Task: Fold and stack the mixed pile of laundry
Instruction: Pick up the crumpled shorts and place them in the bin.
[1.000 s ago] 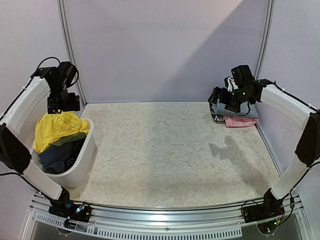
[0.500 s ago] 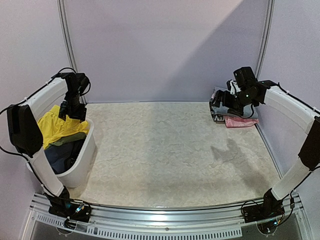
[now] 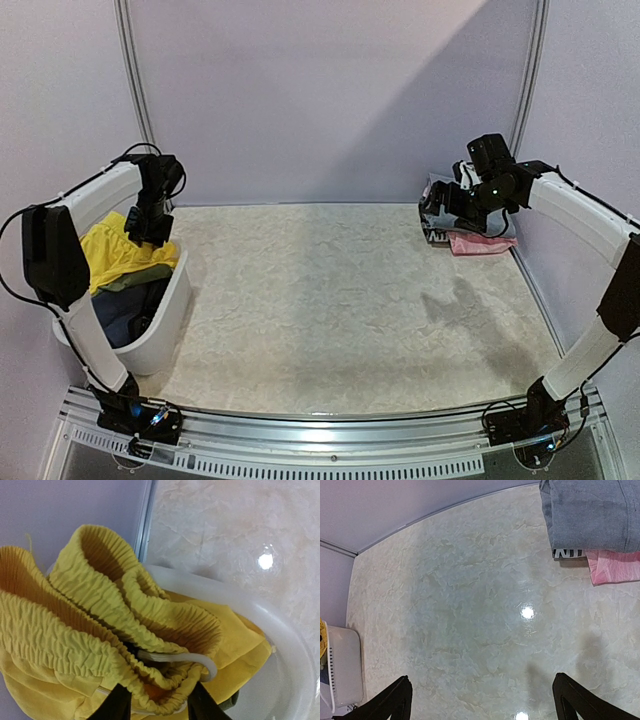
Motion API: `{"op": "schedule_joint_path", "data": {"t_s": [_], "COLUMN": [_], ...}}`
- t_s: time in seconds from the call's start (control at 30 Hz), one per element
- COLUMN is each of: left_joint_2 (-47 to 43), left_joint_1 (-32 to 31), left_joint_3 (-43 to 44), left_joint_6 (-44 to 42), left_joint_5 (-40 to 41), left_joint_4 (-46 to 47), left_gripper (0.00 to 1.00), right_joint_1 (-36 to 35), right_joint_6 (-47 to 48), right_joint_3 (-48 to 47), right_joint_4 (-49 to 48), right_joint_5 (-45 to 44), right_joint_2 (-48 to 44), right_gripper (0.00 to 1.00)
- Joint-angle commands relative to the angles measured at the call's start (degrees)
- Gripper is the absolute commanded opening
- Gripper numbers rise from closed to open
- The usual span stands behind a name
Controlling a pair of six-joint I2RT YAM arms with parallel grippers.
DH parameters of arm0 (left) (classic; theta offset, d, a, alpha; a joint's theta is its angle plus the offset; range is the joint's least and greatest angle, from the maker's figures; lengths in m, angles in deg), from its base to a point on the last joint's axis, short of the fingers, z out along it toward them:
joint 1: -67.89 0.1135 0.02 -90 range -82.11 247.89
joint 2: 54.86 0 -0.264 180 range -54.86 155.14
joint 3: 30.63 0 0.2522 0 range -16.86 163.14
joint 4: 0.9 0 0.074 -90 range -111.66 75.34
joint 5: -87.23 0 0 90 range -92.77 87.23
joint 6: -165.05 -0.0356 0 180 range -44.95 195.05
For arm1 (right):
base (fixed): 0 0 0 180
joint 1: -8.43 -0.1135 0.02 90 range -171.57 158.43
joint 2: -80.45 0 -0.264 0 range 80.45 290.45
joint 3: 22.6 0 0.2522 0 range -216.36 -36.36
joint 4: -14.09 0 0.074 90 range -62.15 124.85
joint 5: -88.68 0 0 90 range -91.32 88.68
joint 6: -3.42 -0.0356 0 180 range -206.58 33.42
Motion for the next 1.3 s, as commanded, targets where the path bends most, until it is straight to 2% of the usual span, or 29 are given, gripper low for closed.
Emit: {"op": "schedule_joint_path", "data": {"t_s": [0.0, 0.07, 0.27, 0.63, 0.83, 1.03, 1.27], "left_joint_2": [-0.2, -1.4, -6.1, -13.2, -16.0, -15.1, -11.4], "left_joint_1": [0.7, 0.8, 0.7, -0.5, -3.5, -7.4, -16.5], "left_joint_3": [-1.7, -2.2, 0.2, 15.6, 21.5, 29.9, 39.3], "left_joint_6": [-1.5, -1.4, -1.2, -1.1, -1.5, -3.0, -6.4], "left_joint_5": [0.8, 1.0, 2.5, -0.9, -5.4, -9.2, -12.9], "left_joint_4": [3.5, 4.3, 4.1, 3.6, 9.4, 15.4, 22.7], "left_gripper": [0.15, 0.00, 0.00, 0.00, 0.00, 0.00, 0.00], "right_joint_1": [-0.3, -0.3, -0.3, -0.3, -0.3, -0.4, -0.4], "right_joint_6": [0.2, 0.2, 0.9, 2.0, 2.5, 3.0, 5.1], "right_joint_3": [-1.6, -1.6, -2.0, -5.9, -7.2, -9.4, -12.0], "right_joint_4": [1.2, 1.1, 1.2, 1.3, 1.7, 2.3, 3.6], "right_joint_5": [1.7, 1.7, 2.1, 3.6, 4.5, 4.6, 2.4], "right_joint_2": [1.0, 1.1, 1.3, 2.5, 2.8, 3.0, 2.3], "right_gripper": [0.99, 0.99, 0.99, 0.99, 0.99, 0.99, 0.99]}}
